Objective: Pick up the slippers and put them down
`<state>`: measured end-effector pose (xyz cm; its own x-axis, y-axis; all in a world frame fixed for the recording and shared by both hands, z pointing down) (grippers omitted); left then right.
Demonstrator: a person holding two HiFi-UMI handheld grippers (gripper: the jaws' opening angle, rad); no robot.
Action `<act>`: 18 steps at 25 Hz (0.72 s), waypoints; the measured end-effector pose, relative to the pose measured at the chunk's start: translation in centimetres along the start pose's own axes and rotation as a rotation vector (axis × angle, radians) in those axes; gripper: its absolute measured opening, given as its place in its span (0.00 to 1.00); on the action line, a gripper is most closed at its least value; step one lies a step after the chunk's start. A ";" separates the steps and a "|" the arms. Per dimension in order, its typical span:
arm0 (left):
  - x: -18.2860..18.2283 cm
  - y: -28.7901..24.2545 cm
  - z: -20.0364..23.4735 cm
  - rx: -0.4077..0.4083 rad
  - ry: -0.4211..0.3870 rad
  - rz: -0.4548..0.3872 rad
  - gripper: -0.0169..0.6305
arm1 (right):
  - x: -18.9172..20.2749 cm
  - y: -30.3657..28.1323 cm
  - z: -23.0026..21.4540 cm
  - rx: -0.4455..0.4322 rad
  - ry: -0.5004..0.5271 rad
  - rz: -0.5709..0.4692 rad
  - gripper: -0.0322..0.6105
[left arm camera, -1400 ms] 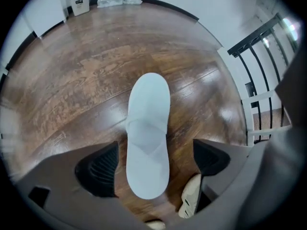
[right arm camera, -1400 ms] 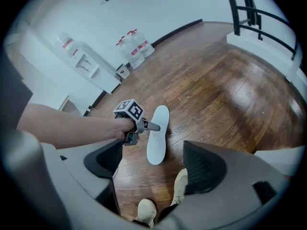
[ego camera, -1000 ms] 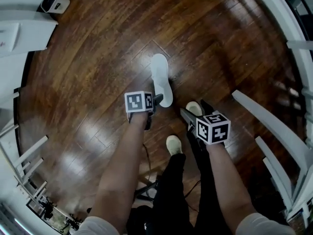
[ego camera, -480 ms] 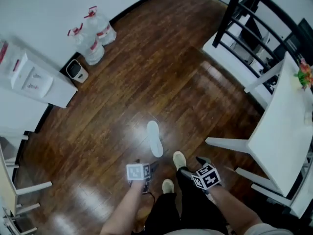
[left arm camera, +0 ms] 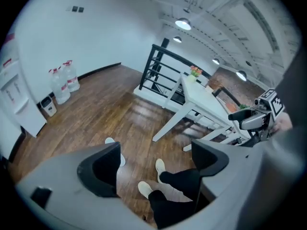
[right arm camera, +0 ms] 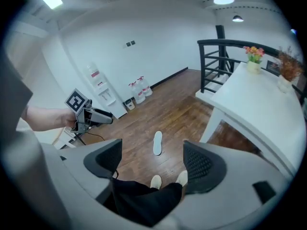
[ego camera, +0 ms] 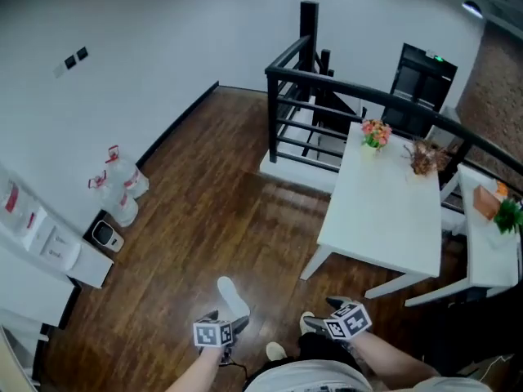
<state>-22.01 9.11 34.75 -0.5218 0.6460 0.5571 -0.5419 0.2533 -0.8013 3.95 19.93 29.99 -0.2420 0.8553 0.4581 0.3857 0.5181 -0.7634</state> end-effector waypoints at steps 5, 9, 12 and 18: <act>-5.5 2.8 -6.8 0.056 -0.128 -0.083 0.74 | 2.0 10.0 -3.3 0.097 -0.034 -0.150 0.68; -8.7 1.9 -13.7 0.101 -0.187 -0.118 0.73 | 4.9 16.4 -7.2 0.138 -0.132 -0.241 0.68; -9.4 0.7 -19.1 0.132 -0.244 -0.113 0.73 | 8.0 20.7 -10.2 0.171 -0.198 -0.292 0.68; -10.4 -1.8 -29.1 0.192 -0.327 -0.079 0.73 | 14.0 28.3 -16.1 0.231 -0.292 -0.359 0.68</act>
<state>3.57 22.89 24.05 -0.6395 0.3580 0.6804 -0.6860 0.1340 -0.7152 25.81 46.68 22.08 -0.5739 0.5692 0.5888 0.0344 0.7351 -0.6771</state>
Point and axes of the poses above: the fingertips, and each gripper's own axes: y backward along the fingers, z to its left, x out of its underside, the point moved 3 cm from there along y, backward along the fingers, and after that the axes turned 14 degrees about -y, right-handed, at the moved point
